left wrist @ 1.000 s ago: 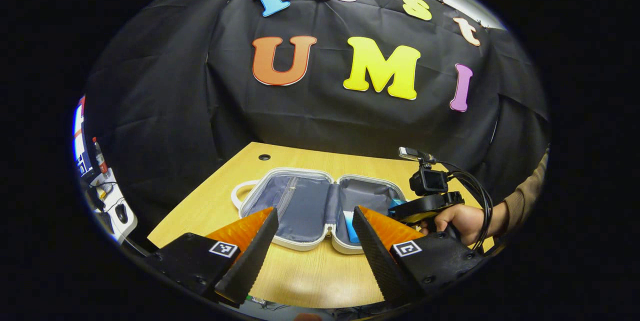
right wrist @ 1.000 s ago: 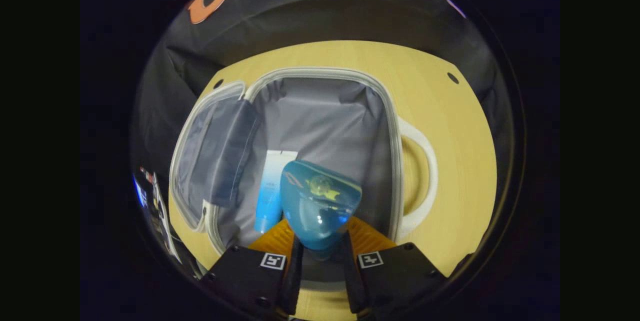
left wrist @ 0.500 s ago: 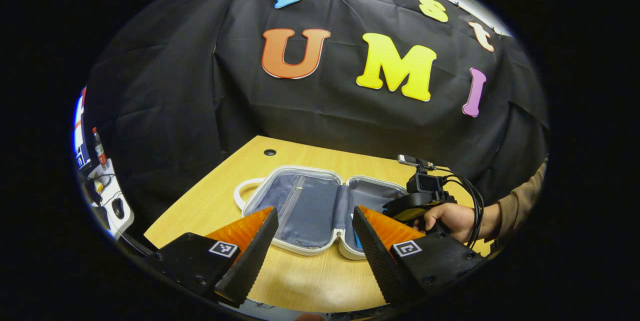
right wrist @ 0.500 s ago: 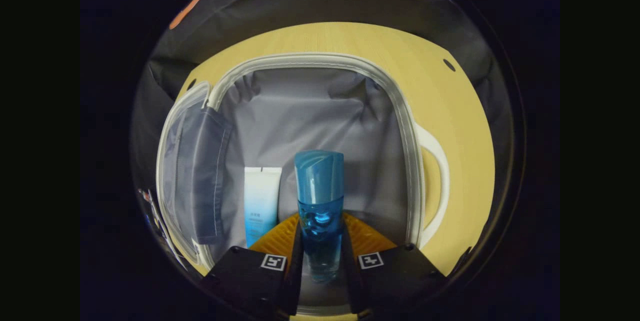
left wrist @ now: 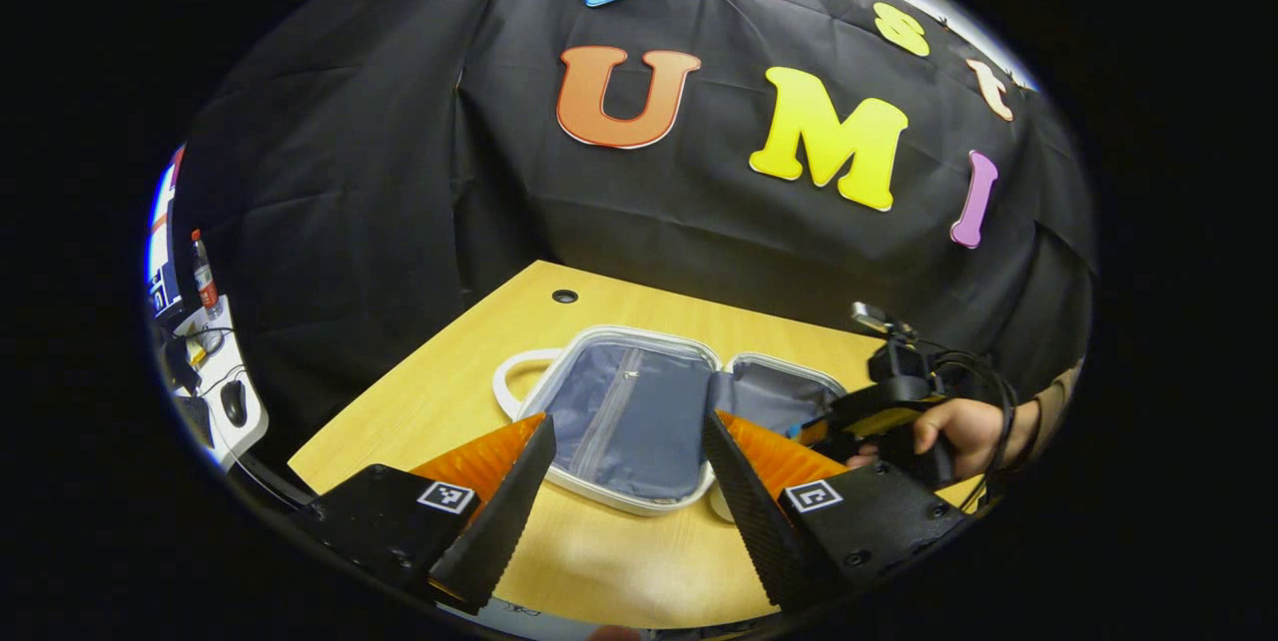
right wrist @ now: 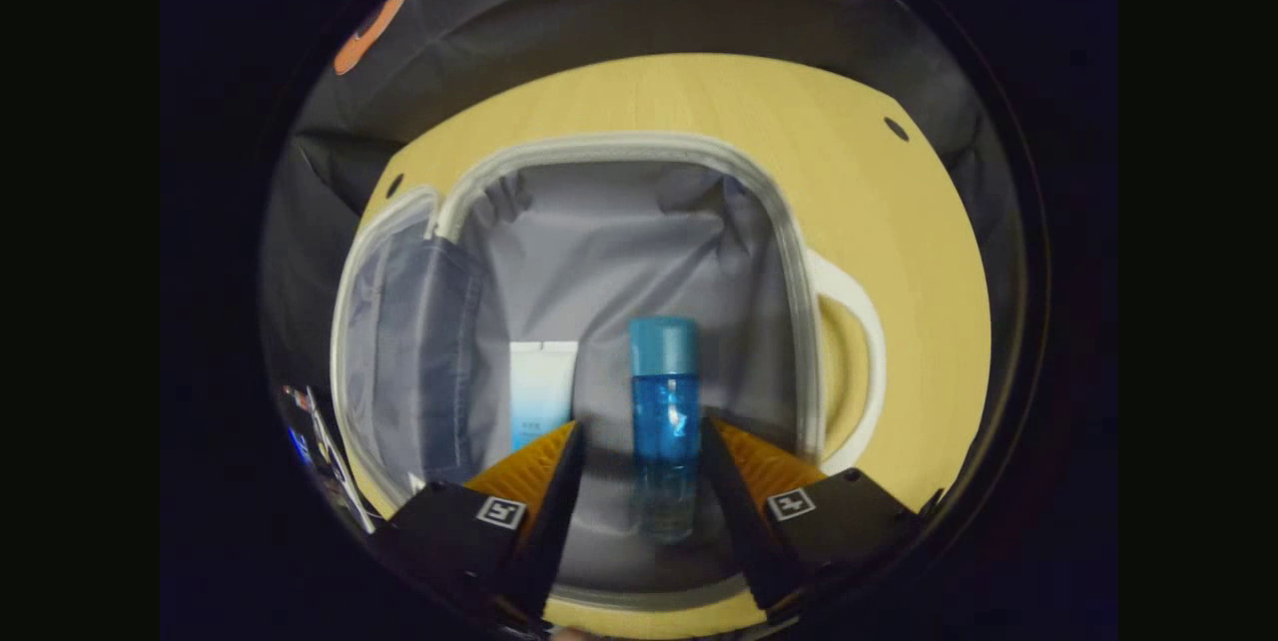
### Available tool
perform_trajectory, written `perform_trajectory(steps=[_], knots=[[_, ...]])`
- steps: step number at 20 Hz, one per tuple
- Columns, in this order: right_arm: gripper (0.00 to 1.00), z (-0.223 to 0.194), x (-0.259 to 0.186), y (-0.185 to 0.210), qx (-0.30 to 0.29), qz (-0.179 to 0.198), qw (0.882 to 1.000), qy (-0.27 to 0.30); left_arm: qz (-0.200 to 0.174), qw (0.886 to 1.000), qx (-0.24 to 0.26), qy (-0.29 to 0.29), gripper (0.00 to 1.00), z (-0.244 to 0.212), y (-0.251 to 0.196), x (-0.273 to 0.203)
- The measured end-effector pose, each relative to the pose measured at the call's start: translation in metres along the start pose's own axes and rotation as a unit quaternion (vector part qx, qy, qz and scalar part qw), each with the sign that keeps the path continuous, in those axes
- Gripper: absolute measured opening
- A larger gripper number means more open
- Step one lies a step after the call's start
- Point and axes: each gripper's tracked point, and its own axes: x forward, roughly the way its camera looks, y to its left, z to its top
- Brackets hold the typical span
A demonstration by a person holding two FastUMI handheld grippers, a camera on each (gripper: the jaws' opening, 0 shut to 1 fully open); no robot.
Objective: First open the suitcase, pack the skin care products into it, and then close the suitcase.
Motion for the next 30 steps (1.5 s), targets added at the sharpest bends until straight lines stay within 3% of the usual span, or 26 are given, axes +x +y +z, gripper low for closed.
perform_trajectory(steps=[2, 5, 8, 15, 18, 19, 20, 21, 22, 23, 24, 25, 27, 30], knots=[[0.76, 0.013, -0.033, 0.006, -0.045, 0.022, 0.998, -0.045, 0.003, 1.0, -0.029, 0.0, 0.96, 0.008, 0.027, 0.022], [0.79, 0.034, -0.094, 0.006, -0.125, 0.045, 0.982, -0.137, 0.008, 0.995, -0.1, 0.005, 0.97, 0.017, 0.078, 0.063], [0.8, 0.044, -0.152, -0.001, -0.167, 0.059, 0.962, -0.209, -0.01, 0.981, -0.192, 0.03, 0.99, 0.006, 0.118, 0.111], [0.8, 0.067, -0.243, -0.067, -0.144, 0.043, 0.937, -0.316, -0.055, 0.931, -0.345, 0.103, 0.98, -0.052, 0.154, 0.199], [0.8, 0.068, -0.261, -0.104, -0.12, 0.016, 0.935, -0.332, -0.101, 0.902, -0.405, 0.109, 1.0, -0.06, 0.138, 0.21], [0.8, 0.067, -0.264, -0.116, -0.111, 0.006, 0.936, -0.333, -0.116, 0.894, -0.419, 0.105, 0.91, -0.058, 0.131, 0.215], [0.8, 0.064, -0.266, -0.131, -0.101, -0.006, 0.937, -0.333, -0.125, 0.888, -0.43, 0.105, 0.94, -0.059, 0.128, 0.218], [0.77, 0.062, -0.267, -0.14, -0.092, -0.012, 0.939, -0.332, -0.127, 0.884, -0.436, 0.11, 0.78, -0.063, 0.126, 0.223], [0.8, 0.059, -0.269, -0.148, -0.081, -0.018, 0.94, -0.33, -0.134, 0.881, -0.439, 0.114, 0.68, -0.065, 0.12, 0.226], [0.8, 0.058, -0.267, -0.155, -0.073, -0.023, 0.941, -0.33, -0.133, 0.881, -0.438, 0.122, 0.62, -0.069, 0.115, 0.227], [0.8, 0.058, -0.269, -0.16, -0.065, -0.022, 0.941, -0.333, -0.109, 0.888, -0.429, 0.126, 0.57, -0.074, 0.12, 0.23], [0.8, 0.058, -0.271, -0.166, -0.059, -0.025, 0.94, -0.336, -0.098, 0.889, -0.43, 0.125, 0.22, -0.075, 0.121, 0.238], [0.8, 0.06, -0.274, -0.174, -0.051, -0.026, 0.938, -0.342, -0.099, 0.888, -0.433, 0.116, 0.16, -0.06, 0.117, 0.227], [0.8, 0.063, -0.282, -0.183, -0.04, -0.018, 0.934, -0.354, -0.097, 0.907, -0.397, 0.1, 0.09, -0.035, 0.108, 0.214]])
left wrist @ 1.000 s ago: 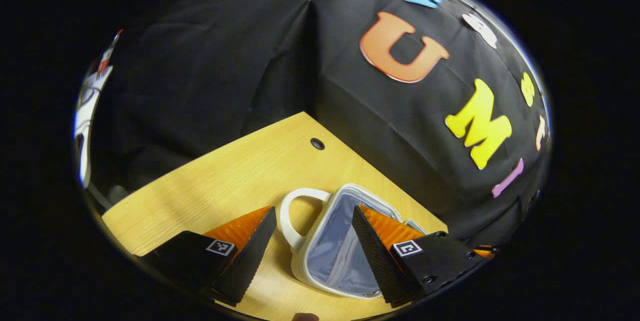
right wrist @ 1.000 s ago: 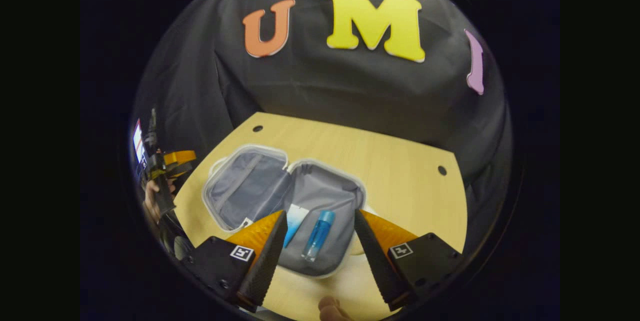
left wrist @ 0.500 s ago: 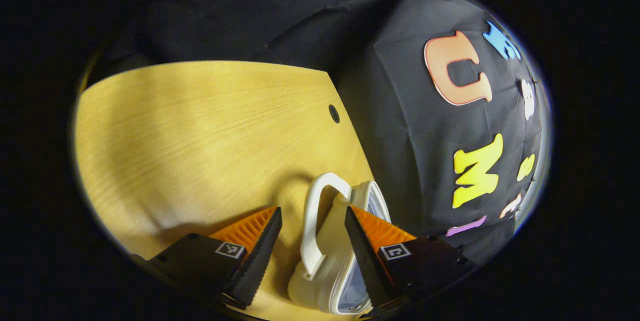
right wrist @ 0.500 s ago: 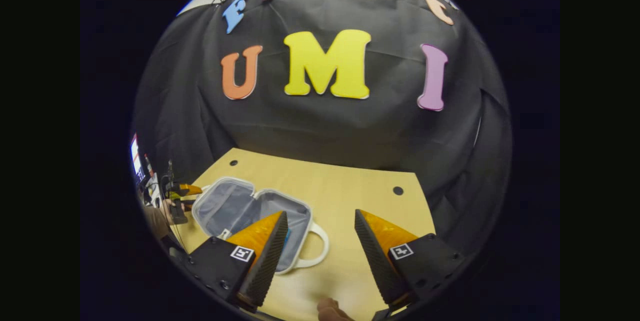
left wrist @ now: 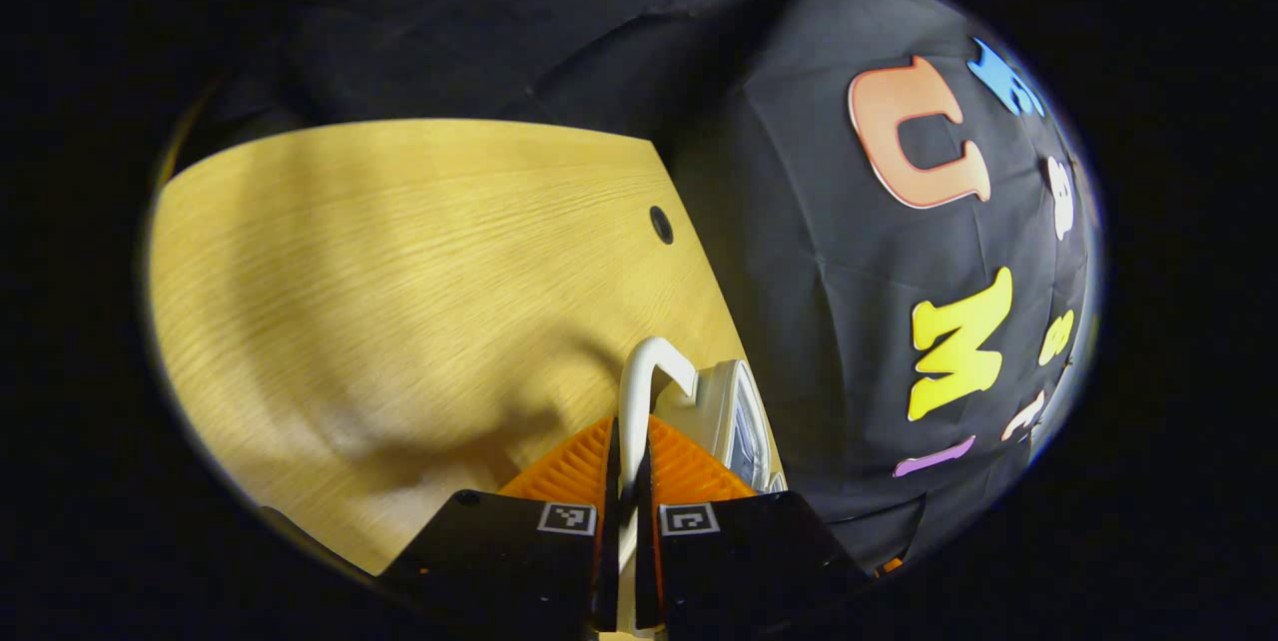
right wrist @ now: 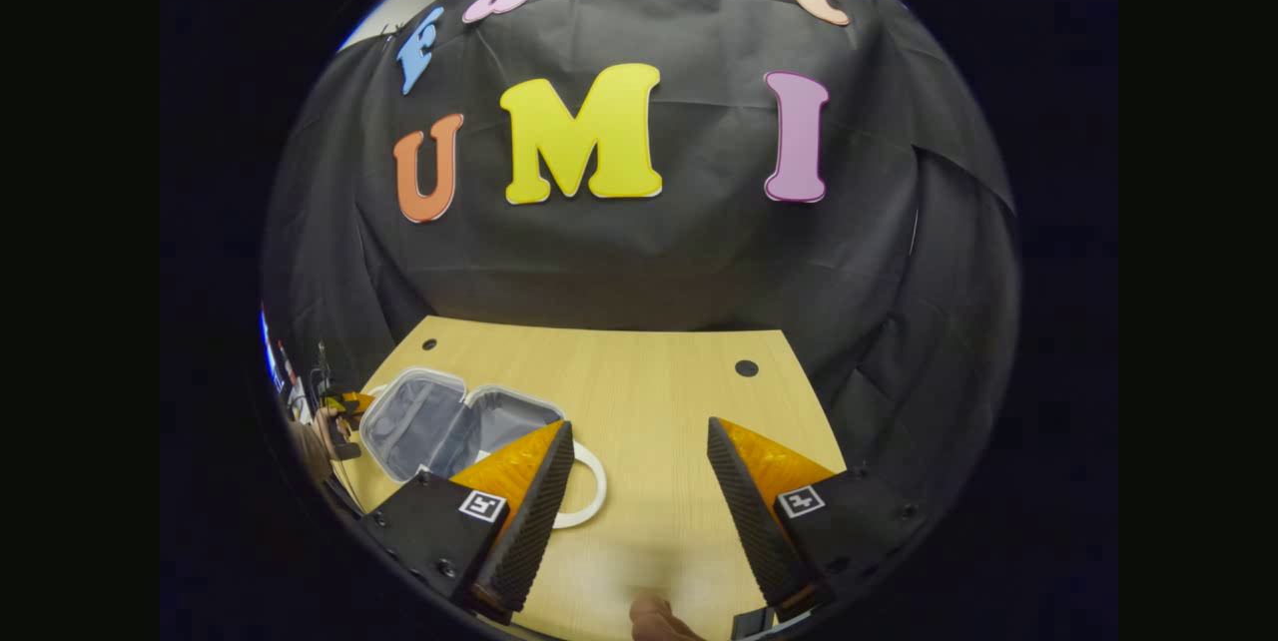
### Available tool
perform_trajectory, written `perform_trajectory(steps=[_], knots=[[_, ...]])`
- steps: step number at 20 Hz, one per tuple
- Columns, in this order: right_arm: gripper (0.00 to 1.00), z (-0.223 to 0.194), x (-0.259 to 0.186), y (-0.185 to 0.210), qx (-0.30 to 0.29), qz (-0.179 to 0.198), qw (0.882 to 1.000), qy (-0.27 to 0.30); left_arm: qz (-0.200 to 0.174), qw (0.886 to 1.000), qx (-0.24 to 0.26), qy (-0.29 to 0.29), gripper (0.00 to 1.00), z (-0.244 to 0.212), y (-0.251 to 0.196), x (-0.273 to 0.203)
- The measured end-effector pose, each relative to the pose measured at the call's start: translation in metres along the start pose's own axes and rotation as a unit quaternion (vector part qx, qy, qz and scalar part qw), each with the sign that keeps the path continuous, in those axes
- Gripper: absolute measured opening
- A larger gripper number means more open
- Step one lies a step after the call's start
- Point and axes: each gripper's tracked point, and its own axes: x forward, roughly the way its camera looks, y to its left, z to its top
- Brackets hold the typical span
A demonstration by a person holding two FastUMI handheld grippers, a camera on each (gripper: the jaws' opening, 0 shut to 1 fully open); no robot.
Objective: First open the suitcase, pack the skin care products into it, and then close the suitcase.
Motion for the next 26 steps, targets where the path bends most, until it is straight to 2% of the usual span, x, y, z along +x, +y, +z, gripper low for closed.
perform_trajectory(steps=[6, 11, 17, 20, 23, 26], knots=[[0.8, 0.023, -0.013, -0.03, -0.005, 0.023, 0.999, -0.044, -0.017, 0.994, 0.099, -0.04, 0.06, 0.013, -0.099, -0.036], [0.78, 0.029, -0.027, -0.058, -0.014, 0.059, 0.996, -0.066, -0.031, 0.976, 0.206, -0.068, 0.06, -0.025, -0.198, -0.065], [0.8, 0.007, -0.035, -0.1, -0.015, 0.084, 0.995, -0.056, -0.03, 0.953, 0.289, -0.086, 0.06, -0.106, -0.273, -0.069], [0.8, -0.009, -0.038, -0.114, -0.02, 0.091, 0.995, -0.042, -0.033, 0.944, 0.32, -0.071, 0.06, -0.159, -0.3, -0.063], [0.8, -0.016, -0.041, -0.132, -0.016, 0.096, 0.995, -0.029, -0.026, 0.929, 0.365, -0.059, 0.06, -0.202, -0.306, -0.057], [0.8, -0.024, -0.042, -0.143, -0.016, 0.098, 0.995, -0.02, -0.025, 0.92, 0.39, -0.033, 0.06, -0.253, -0.313, -0.039]])
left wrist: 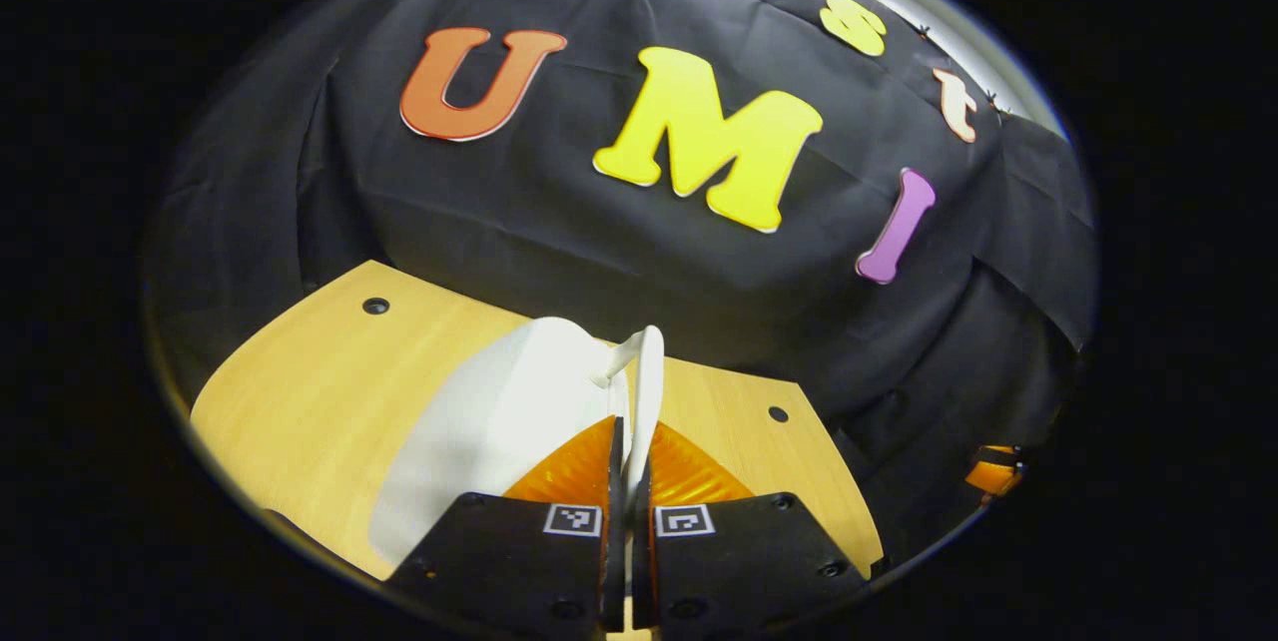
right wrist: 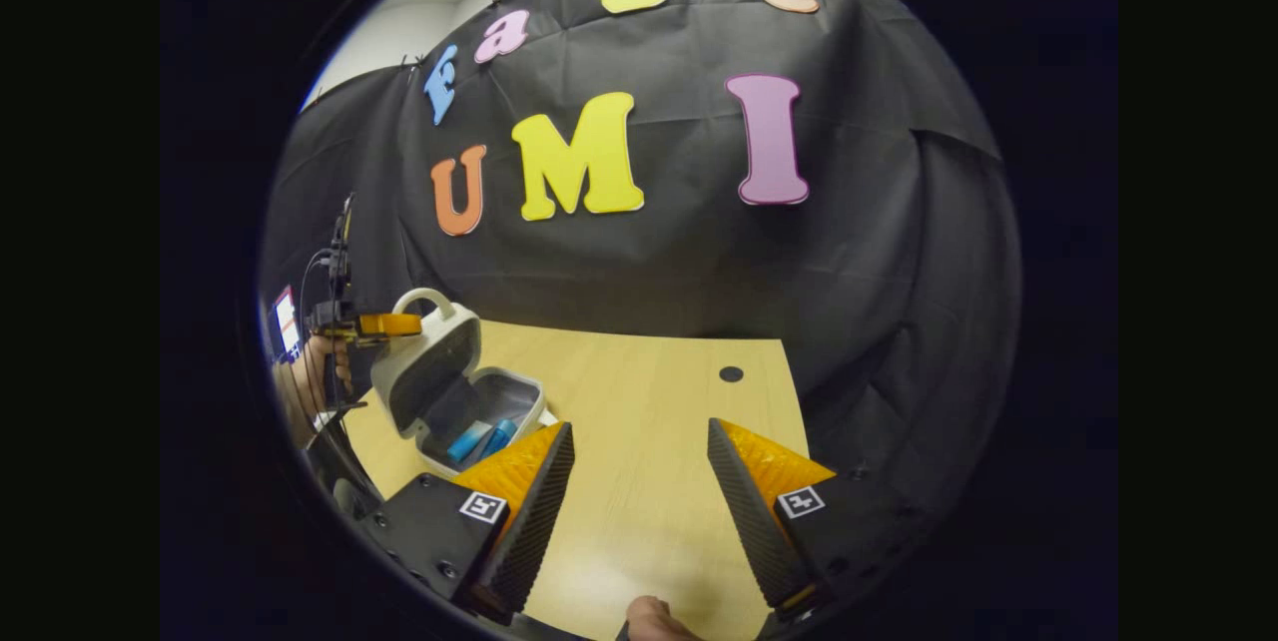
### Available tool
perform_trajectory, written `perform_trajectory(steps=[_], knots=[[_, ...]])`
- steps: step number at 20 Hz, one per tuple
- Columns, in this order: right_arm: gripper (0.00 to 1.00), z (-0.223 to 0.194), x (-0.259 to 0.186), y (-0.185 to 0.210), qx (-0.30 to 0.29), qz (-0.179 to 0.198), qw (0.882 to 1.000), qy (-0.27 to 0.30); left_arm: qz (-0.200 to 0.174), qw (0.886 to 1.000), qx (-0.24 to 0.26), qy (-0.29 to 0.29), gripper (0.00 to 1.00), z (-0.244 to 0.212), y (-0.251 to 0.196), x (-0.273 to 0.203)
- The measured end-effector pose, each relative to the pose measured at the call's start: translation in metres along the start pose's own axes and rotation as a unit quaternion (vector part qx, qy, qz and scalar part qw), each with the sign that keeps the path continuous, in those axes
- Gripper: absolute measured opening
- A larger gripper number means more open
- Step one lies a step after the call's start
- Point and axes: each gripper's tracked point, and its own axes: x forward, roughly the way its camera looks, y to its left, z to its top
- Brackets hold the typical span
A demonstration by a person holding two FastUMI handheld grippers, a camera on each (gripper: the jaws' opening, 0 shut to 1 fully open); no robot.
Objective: First open the suitcase, pack the skin care products into it, and then close the suitcase.
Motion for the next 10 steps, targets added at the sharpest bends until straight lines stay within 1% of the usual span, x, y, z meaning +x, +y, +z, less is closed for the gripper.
perform_trajectory(steps=[3, 5, 7, 10], knots=[[0.8, -0.006, -0.006, -0.014, -0.006, -0.005, 1.0, 0.004, -0.007, 0.999, 0.036, 0.038, 0.06, -0.046, -0.031, 0.016], [0.8, -0.011, -0.008, -0.024, -0.004, -0.011, 1.0, 0.007, 0.002, 0.994, 0.083, 0.069, 0.06, -0.076, -0.044, 0.028], [0.8, -0.021, -0.009, -0.036, 0.002, -0.021, 1.0, 0.017, 0.015, 0.985, 0.142, 0.092, 0.06, -0.1, -0.05, 0.037], [0.8, -0.036, -0.011, -0.05, 0.018, -0.032, 0.999, 0.034, 0.037, 0.97, 0.205, 0.124, 0.06, -0.135, -0.055, 0.05]])
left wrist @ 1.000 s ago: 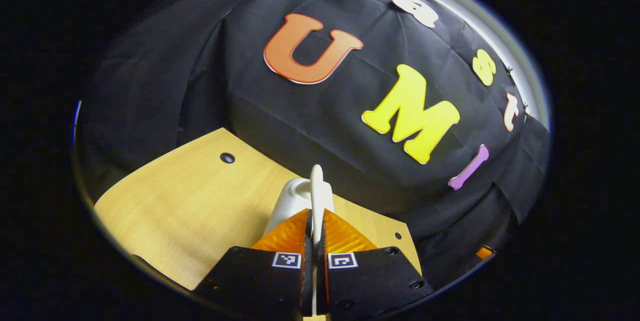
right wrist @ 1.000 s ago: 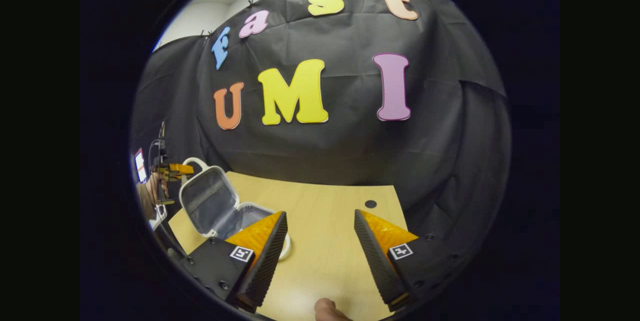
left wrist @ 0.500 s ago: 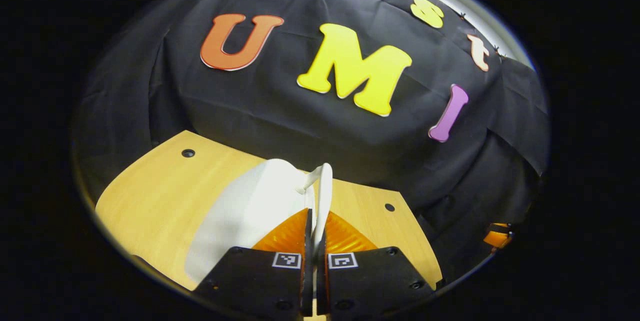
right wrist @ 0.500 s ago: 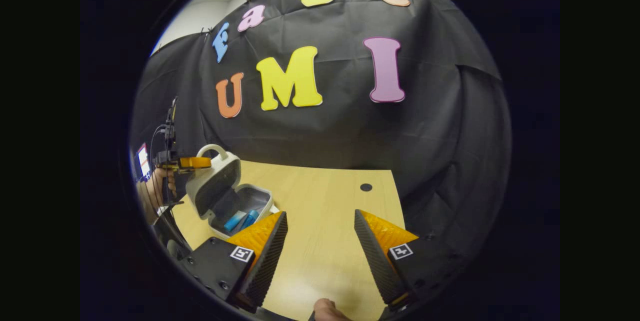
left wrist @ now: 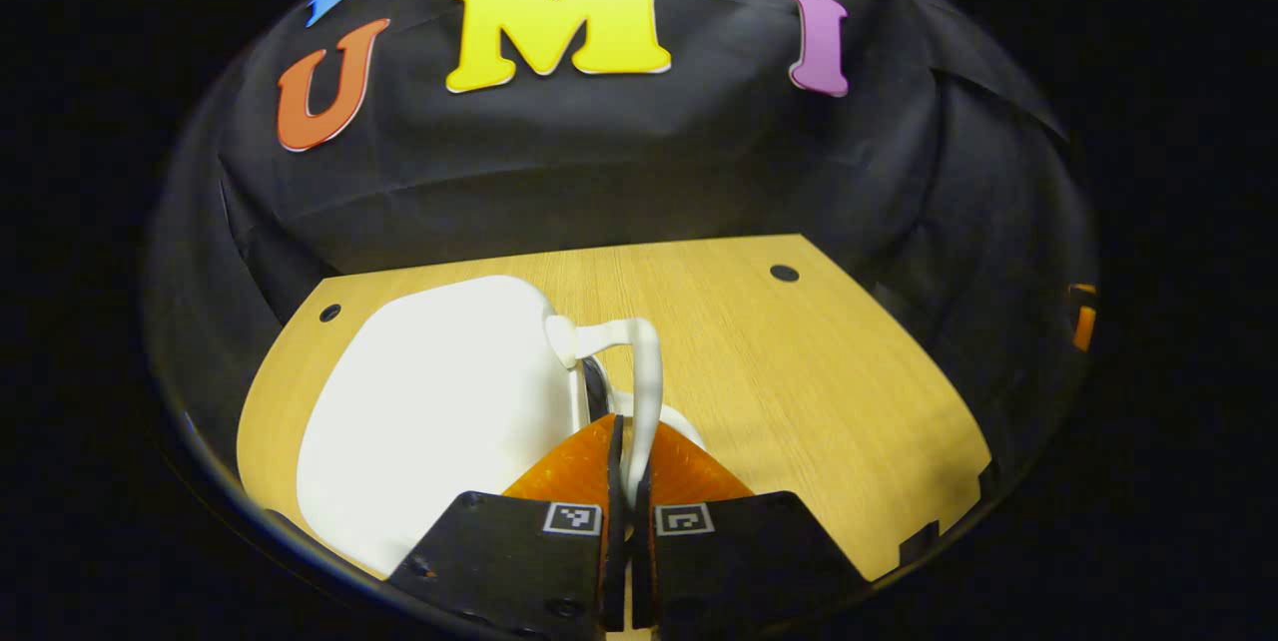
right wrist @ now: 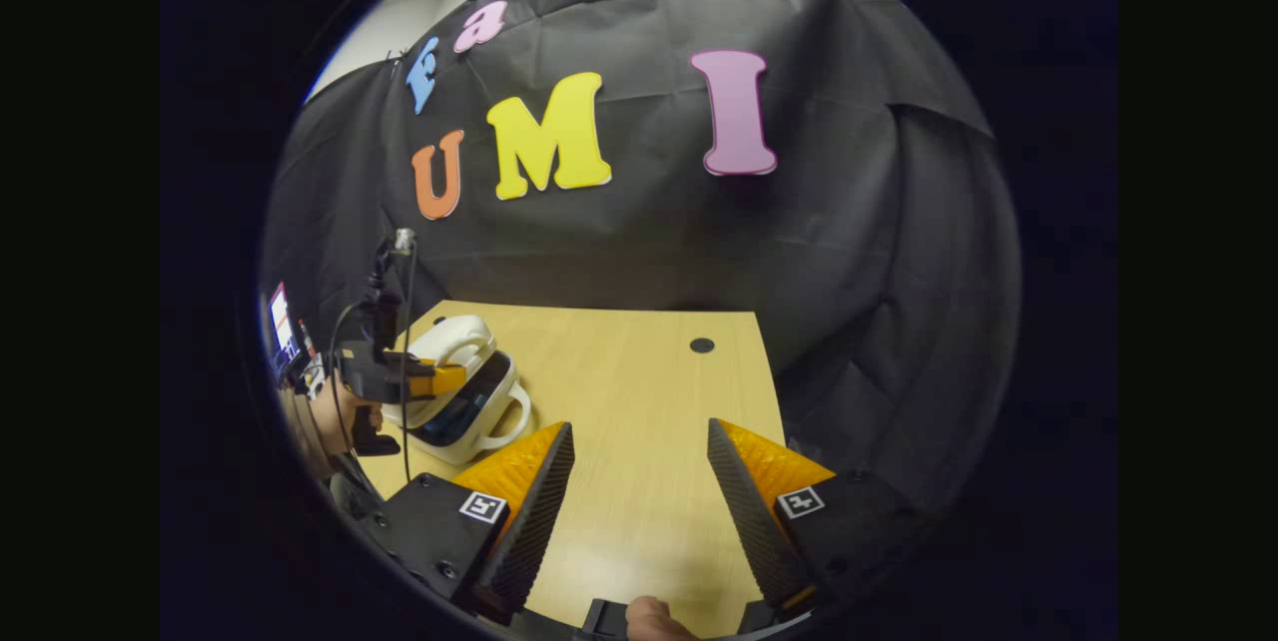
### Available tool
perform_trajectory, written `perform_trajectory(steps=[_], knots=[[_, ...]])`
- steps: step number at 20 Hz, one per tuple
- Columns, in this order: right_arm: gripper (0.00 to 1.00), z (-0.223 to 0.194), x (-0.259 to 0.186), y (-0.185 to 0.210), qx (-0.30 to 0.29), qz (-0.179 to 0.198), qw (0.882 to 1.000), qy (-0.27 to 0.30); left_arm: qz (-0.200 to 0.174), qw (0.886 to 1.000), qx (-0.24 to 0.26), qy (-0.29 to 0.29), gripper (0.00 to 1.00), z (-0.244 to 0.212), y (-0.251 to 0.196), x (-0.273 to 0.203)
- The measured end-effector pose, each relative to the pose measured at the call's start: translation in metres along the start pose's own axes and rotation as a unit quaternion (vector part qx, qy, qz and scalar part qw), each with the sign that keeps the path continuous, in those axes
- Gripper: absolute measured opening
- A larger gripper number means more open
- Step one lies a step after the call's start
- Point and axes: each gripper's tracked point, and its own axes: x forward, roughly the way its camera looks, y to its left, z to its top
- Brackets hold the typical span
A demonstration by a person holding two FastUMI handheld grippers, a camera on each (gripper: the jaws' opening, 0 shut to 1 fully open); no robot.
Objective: First open the suitcase, pack the skin care products into it, and then close the suitcase.
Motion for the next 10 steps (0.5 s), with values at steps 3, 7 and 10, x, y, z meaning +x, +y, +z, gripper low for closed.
perform_trajectory(steps=[3, 7, 10], knots=[[0.8, -0.009, -0.001, -0.015, 0.006, -0.014, 1.0, 0.009, 0.016, 0.998, 0.046, 0.033, 0.06, -0.021, -0.016, 0.018], [0.8, -0.014, 0.0, -0.028, 0.015, -0.026, 0.999, 0.015, 0.04, 0.994, 0.08, 0.067, 0.07, -0.037, -0.013, 0.035], [0.79, -0.005, 0.005, -0.032, 0.022, -0.035, 0.999, 0.013, 0.035, 0.993, 0.081, 0.074, 0.26, -0.039, -0.026, 0.039]])
